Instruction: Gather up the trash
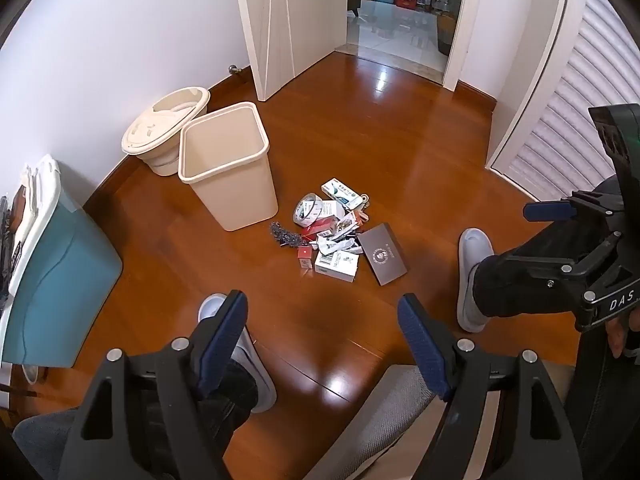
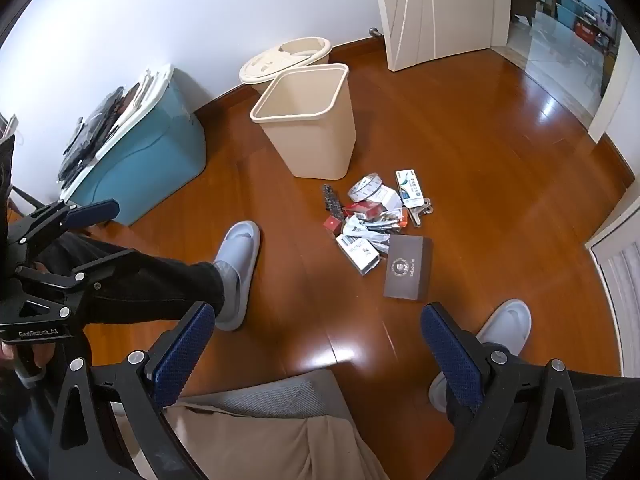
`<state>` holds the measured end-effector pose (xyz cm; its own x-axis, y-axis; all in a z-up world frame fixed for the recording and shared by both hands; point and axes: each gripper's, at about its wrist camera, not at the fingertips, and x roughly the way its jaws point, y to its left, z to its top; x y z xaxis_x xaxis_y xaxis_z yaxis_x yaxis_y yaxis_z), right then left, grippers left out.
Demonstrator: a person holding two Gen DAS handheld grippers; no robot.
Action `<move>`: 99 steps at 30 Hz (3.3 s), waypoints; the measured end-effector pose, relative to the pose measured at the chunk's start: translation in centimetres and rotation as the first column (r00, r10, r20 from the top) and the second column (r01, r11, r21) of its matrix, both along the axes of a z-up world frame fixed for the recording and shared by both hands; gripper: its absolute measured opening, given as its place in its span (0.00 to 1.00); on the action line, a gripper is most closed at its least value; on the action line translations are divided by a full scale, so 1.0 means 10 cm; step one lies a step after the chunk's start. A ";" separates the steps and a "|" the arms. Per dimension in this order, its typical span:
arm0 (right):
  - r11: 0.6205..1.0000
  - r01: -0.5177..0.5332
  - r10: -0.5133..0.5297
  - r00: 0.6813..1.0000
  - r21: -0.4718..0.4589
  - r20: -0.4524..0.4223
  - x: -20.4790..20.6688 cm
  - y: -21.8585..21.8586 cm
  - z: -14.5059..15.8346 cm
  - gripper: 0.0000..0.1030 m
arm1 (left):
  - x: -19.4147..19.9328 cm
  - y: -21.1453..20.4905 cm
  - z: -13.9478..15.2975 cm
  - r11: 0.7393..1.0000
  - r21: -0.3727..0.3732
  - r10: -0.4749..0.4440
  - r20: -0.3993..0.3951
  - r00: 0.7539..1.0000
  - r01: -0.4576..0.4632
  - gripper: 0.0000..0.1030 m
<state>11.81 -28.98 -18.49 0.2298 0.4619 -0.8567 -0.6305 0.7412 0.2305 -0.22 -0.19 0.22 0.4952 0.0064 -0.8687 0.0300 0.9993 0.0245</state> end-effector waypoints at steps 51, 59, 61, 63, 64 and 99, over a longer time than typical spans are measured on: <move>1.000 -0.010 0.010 1.000 0.001 0.000 -0.01 0.04 -0.01 1.00 | 0.06 0.08 -0.07 0.999 -0.026 0.028 -0.026 0.999 -0.028 0.75; 1.000 -0.010 0.010 1.000 0.000 -0.001 -0.01 0.05 -0.02 1.00 | 0.06 0.08 -0.07 0.999 -0.026 0.030 -0.028 0.999 -0.031 0.75; 1.000 -0.010 0.010 1.000 -0.001 -0.001 -0.01 0.05 -0.02 1.00 | 0.06 0.09 -0.07 0.999 -0.027 0.031 -0.027 0.999 -0.031 0.75; 1.000 -0.010 0.010 1.000 0.000 -0.001 -0.01 0.05 -0.02 1.00 | 0.06 0.09 -0.07 0.999 -0.027 0.034 -0.027 0.999 -0.035 0.75; 1.000 -0.010 0.010 1.000 0.000 -0.001 -0.01 0.05 -0.02 1.00 | 0.05 0.09 -0.07 0.999 -0.027 0.035 -0.028 0.999 -0.036 0.75; 1.000 -0.018 0.018 1.000 -0.005 -0.004 0.00 0.06 -0.03 1.00 | 0.03 0.13 -0.09 0.999 -0.029 0.039 -0.025 0.999 -0.039 0.75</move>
